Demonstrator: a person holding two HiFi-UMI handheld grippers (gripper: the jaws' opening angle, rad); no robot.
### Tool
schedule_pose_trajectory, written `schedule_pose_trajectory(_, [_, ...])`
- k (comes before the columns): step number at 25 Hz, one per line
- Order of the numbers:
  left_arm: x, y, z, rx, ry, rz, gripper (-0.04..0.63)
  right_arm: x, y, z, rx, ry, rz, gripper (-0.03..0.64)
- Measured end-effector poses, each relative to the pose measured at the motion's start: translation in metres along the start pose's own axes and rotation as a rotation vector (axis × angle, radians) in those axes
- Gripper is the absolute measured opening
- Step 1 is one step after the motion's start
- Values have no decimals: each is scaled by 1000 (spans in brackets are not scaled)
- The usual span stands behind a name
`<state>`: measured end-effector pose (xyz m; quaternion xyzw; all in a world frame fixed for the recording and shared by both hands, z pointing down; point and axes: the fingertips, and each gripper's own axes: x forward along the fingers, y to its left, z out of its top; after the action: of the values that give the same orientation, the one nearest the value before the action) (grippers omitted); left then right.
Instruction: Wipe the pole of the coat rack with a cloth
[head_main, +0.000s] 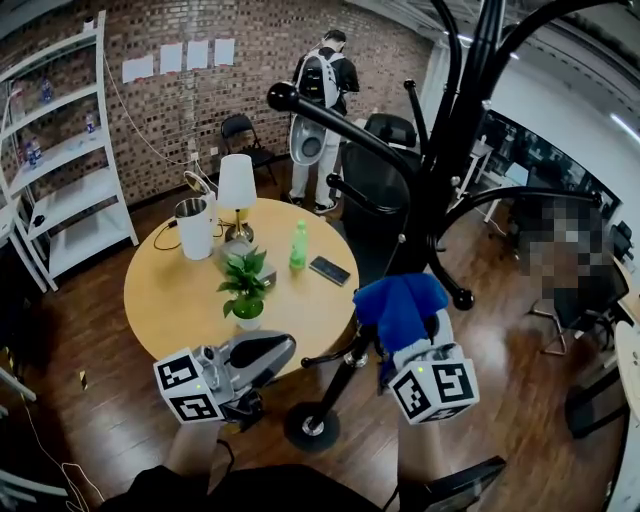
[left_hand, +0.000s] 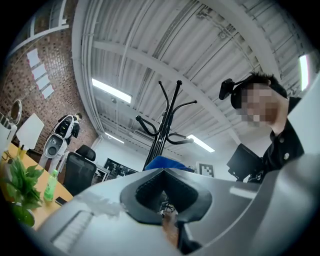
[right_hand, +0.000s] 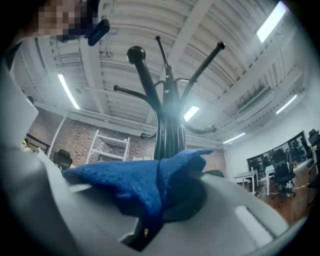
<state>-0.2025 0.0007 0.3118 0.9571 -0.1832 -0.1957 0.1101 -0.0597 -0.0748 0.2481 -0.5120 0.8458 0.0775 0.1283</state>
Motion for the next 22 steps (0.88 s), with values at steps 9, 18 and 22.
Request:
schedule_pose_trajectory(9, [3,-3,5,21,-12,12,2,14,-2,64,-18,-167,41,28])
schedule_pose_trajectory(18, [18,-10,-11,1,12,2,2,-22,-1,-80,83,123,18,28])
schedule_pose_trajectory(22, [20,-12,-21,-13,33,9,2,-48,1,-172,181,292,-30,27])
